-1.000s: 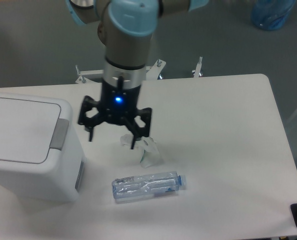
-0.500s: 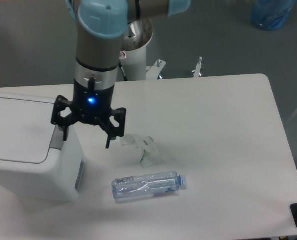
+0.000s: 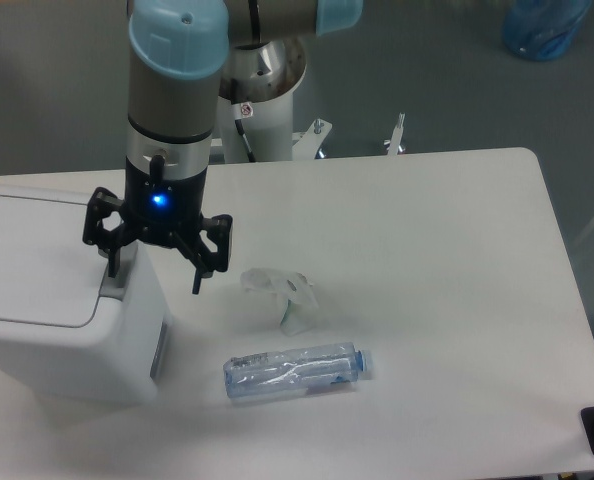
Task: Open the trash can
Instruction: 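Push the gripper against the lid edge to flip the lid open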
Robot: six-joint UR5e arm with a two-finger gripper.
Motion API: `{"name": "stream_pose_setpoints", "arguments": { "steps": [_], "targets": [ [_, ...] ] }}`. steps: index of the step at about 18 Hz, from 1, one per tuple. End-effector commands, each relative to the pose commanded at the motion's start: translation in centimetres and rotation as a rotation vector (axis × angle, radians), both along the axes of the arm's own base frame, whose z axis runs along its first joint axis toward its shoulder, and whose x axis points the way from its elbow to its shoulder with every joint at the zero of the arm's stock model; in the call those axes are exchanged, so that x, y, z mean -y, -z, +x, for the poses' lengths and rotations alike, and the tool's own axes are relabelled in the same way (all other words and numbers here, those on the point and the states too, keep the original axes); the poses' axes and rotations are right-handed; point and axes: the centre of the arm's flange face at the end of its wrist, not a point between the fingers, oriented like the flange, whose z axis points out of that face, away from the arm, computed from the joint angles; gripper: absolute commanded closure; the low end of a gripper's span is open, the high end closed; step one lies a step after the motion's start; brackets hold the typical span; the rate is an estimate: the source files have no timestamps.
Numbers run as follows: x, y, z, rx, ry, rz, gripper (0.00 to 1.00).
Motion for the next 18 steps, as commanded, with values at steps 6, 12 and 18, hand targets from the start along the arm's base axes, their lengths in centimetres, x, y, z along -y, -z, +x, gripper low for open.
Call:
{"name": "stream_pose_setpoints", "arguments": {
  "steps": [6,12,18],
  "targets": [
    [0.02,0.28,-0.06,-0.001,-0.002,-0.008,0.00],
    [0.02,0.28,-0.06,-0.001,-0.002,-0.008,0.00],
    [0.12,-0.65,-0.20,-0.011,-0.004,0.007,0.00]
  ]
}}
